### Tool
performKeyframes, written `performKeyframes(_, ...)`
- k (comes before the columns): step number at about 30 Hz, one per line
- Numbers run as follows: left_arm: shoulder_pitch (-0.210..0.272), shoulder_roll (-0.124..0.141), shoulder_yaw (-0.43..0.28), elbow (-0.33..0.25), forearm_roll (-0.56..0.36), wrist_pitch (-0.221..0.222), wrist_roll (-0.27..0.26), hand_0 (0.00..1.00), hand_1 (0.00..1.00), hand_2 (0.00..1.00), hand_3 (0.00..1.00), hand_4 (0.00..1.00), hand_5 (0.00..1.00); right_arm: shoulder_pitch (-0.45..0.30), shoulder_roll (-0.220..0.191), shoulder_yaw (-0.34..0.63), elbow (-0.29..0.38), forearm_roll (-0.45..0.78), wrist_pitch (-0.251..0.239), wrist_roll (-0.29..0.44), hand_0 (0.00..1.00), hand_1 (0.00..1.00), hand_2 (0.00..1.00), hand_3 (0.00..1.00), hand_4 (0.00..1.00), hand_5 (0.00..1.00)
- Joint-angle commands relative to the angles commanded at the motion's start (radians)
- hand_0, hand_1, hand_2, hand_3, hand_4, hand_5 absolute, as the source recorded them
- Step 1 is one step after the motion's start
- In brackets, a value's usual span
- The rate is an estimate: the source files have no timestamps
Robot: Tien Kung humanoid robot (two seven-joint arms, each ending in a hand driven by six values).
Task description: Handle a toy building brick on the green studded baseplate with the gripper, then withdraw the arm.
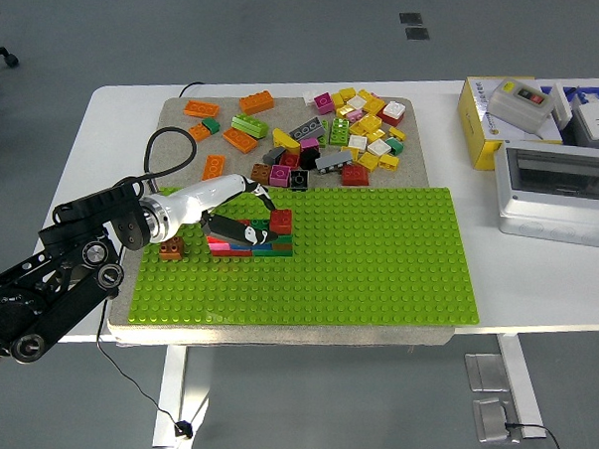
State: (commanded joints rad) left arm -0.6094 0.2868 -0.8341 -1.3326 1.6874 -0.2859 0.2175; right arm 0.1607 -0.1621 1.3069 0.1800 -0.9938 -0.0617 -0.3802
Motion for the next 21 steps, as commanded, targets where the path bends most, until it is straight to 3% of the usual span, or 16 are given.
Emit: performKeyframes(21, 0.014, 0.0, 0.008, -0.019, -0.003, -0.001, 0.005, 0.966, 0.964, 0.936, 0.703, 0.829, 0.507, 0.002, 0.0, -0.001, 0.0, 0.002, -0.001, 0.001, 0.705, 0.634, 0.411, 0.736, 0.579, 0.998)
